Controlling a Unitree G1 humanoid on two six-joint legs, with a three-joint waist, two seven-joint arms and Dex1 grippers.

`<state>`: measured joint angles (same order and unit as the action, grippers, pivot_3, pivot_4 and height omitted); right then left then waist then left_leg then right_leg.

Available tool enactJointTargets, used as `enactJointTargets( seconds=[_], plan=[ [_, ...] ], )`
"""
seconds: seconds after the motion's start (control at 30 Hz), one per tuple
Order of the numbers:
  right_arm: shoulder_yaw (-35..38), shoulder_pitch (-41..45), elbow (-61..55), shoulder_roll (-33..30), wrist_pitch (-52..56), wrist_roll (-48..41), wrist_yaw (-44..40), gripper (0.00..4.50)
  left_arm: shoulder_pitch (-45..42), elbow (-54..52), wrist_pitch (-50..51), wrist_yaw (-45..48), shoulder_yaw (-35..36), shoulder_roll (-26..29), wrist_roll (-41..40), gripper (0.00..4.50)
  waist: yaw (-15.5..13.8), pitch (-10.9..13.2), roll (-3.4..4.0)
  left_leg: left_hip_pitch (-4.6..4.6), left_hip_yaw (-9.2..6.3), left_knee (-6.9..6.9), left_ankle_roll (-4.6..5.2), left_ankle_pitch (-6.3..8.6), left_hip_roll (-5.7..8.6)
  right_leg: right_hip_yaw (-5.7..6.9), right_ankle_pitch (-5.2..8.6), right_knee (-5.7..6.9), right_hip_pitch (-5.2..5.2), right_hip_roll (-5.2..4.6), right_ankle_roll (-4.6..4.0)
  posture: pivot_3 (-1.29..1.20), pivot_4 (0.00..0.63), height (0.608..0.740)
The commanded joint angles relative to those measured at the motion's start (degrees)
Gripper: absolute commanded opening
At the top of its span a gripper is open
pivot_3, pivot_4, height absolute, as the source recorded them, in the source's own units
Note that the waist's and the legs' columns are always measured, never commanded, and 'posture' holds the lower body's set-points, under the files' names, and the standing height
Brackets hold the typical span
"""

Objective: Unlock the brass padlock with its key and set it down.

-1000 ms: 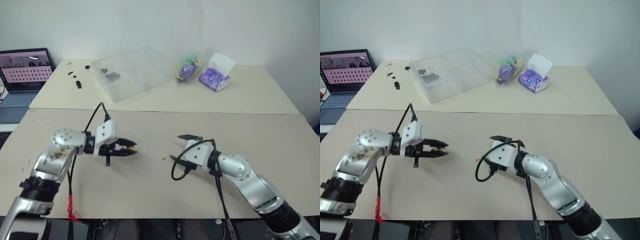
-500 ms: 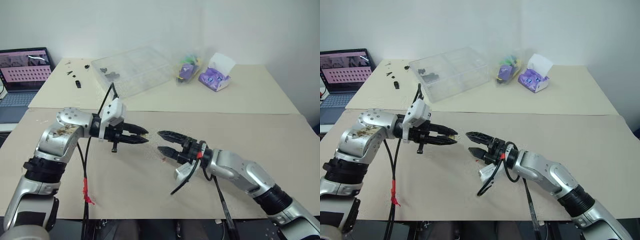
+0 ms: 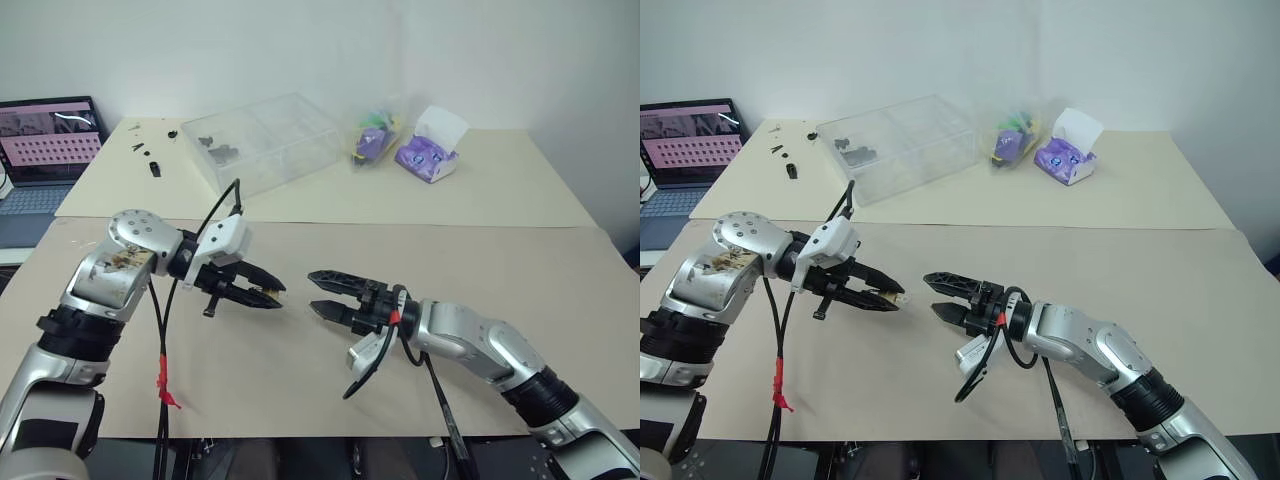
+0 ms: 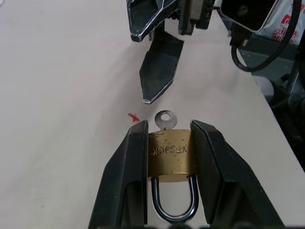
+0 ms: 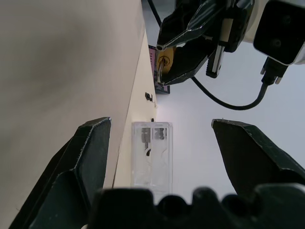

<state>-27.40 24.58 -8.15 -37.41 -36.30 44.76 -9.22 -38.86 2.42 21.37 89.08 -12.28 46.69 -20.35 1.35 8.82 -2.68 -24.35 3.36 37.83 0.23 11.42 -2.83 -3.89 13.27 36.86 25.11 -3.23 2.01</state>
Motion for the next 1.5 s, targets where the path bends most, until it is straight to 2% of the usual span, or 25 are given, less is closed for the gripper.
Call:
enactJointTargets(
  seconds=[0.03,0.23,0.77,1.03,1.13,1.23,1.27,1.37,1.43,1.5],
  plan=[
    [1.86,1.29,-1.10,0.76,-1.44,-0.30,-0.55,3.96,-2.61,0.10,-1.76,-0.68,0.49,-1.82,0.25,0.85,-0.13,0.00,0.00,0.00,0.00,0.00,0.00,0.00,0.00,0.00,-0.01,0.01,0.00,0.00,0.02,0.00,0.150,0.740],
    [1.90,2.96,2.03,1.55,-2.69,0.82,-0.09,3.96,-3.26,-1.52,-0.36,-1.97,0.19,-5.00,-0.37,0.85,-0.15,0.00,0.00,0.01,0.00,0.02,0.00,0.00,0.01,0.00,-0.13,0.04,-0.01,0.00,0.03,0.00,0.150,0.740],
    [3.96,2.66,1.64,1.64,-2.89,1.00,-0.74,3.96,-1.49,-1.92,-0.48,-1.66,0.54,-4.03,0.31,0.85,-0.06,0.00,0.00,0.05,-0.02,0.02,0.00,0.00,0.01,-0.01,-0.28,0.14,-0.01,0.02,0.05,0.00,0.150,0.740],
    [4.02,2.02,0.02,1.96,-2.93,0.38,-2.07,3.96,-2.31,-1.04,0.07,-4.00,0.92,-5.67,0.06,0.85,-0.11,0.00,0.00,0.05,-0.02,0.03,0.00,0.00,0.01,0.00,-0.29,0.14,-0.01,0.02,0.05,0.00,0.150,0.740],
    [4.02,2.04,-0.22,2.35,-2.83,0.36,-2.46,3.31,-2.53,-0.38,-0.48,-4.95,0.90,-6.32,0.52,0.85,-0.09,0.00,0.00,0.06,-0.03,0.03,0.00,0.00,0.01,0.00,-0.29,0.14,-0.01,0.02,0.05,0.00,0.150,0.740],
    [4.01,2.10,-0.03,2.57,-2.84,0.55,-2.50,2.18,-2.38,-0.85,-0.27,-5.18,0.85,-6.48,0.35,0.85,-0.07,0.00,0.00,0.06,-0.03,0.03,0.00,0.00,0.01,0.00,-0.30,0.15,-0.02,0.02,0.04,0.00,0.150,0.740],
    [4.06,2.12,0.01,2.60,-2.88,0.62,-2.46,2.06,-2.27,-1.14,-0.10,-5.24,0.84,-6.47,0.27,0.85,-0.07,0.00,0.00,0.06,-0.03,0.03,0.00,-0.01,0.01,-0.01,-0.30,0.15,-0.02,0.02,0.04,0.00,0.150,0.740],
    [4.16,2.09,0.03,2.61,-2.89,0.63,-2.57,0.88,-1.98,-1.59,0.10,-5.22,0.81,-6.28,0.13,0.85,-0.10,0.00,0.00,0.06,-0.02,0.03,0.00,0.00,0.01,-0.01,-0.31,0.15,-0.02,0.02,0.03,0.00,0.150,0.740],
    [4.22,2.09,0.07,2.64,-2.81,0.63,-2.62,0.26,-1.94,-1.61,0.13,-5.21,0.80,-6.18,0.10,0.85,-0.10,0.00,0.00,0.06,-0.02,0.03,0.00,-0.01,0.01,0.00,-0.31,0.15,-0.02,0.02,0.03,0.00,0.150,0.740],
    [4.31,2.07,0.11,2.74,-2.79,0.70,-2.69,0.11,-1.93,-1.64,0.13,-5.18,0.79,-6.14,0.11,0.85,-0.10,0.00,0.00,0.06,-0.03,0.03,0.00,-0.01,0.01,0.00,-0.31,0.15,-0.02,0.02,0.03,0.00,0.150,0.740]
  ],
)
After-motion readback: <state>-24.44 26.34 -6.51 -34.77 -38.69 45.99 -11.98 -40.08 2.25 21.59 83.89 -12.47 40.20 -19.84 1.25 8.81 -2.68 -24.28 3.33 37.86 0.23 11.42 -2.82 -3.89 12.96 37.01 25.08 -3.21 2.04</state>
